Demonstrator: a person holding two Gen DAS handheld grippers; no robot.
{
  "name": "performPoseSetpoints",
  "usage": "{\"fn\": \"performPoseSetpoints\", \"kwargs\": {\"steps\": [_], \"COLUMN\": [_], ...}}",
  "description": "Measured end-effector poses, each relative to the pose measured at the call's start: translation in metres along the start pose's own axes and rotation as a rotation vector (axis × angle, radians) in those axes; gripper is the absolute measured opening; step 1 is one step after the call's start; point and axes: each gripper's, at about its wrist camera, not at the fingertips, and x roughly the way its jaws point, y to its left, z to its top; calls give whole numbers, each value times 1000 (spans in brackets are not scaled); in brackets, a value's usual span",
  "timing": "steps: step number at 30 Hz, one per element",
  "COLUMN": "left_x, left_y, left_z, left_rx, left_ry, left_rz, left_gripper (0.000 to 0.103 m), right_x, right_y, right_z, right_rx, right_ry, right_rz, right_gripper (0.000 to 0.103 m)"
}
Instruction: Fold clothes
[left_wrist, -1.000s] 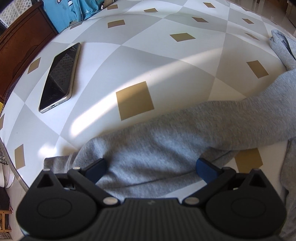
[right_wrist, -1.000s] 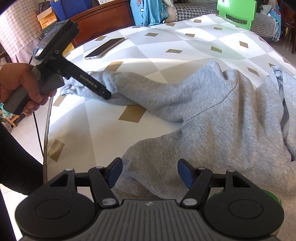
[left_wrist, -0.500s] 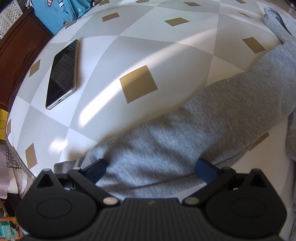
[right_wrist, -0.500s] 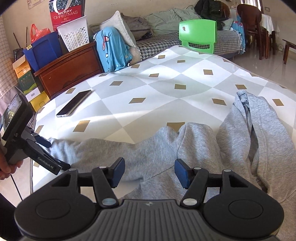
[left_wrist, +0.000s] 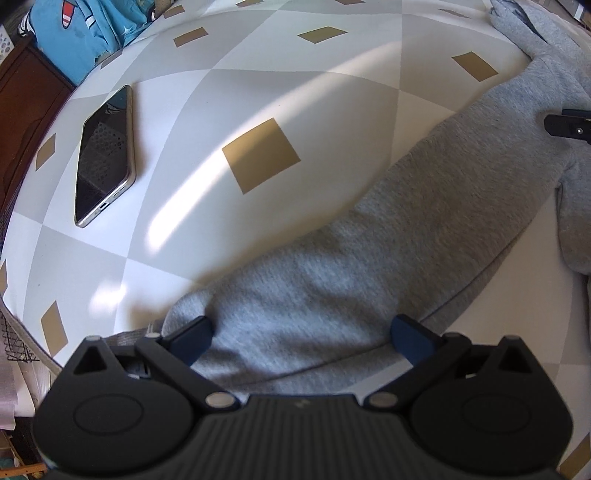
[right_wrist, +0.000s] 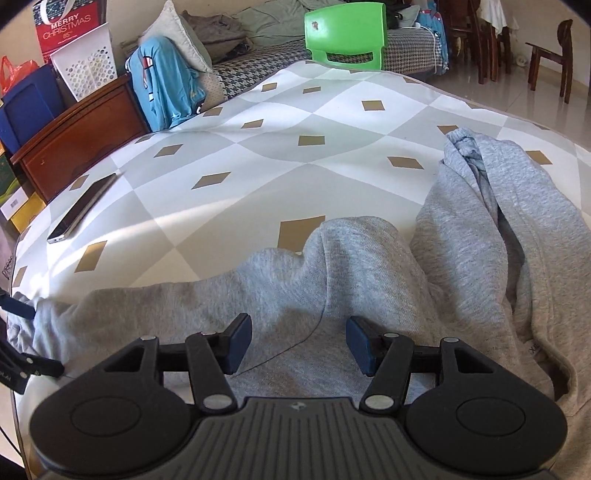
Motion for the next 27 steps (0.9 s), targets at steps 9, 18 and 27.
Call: {"fn": "performPoseSetpoints", "kwargs": {"steps": [9,18,27], "left_x": [-23,4,7], "left_y": [-6,-47,-19], "left_z": [21,49,58], "left_rx": [-35,-43,-173], "left_ry": [-95,-89,-118], "left_rz": [-38,59,94], "left_gripper": [103,103,103], "right_x": [17,18,-11], "right_y": [7,15,-1], "right_z": [-4,-1,-1], "right_rx": [-28,-64,19], "right_ry": [-11,25,-14], "right_rz": [-58,-82,13], "right_gripper": [65,68,67]}}
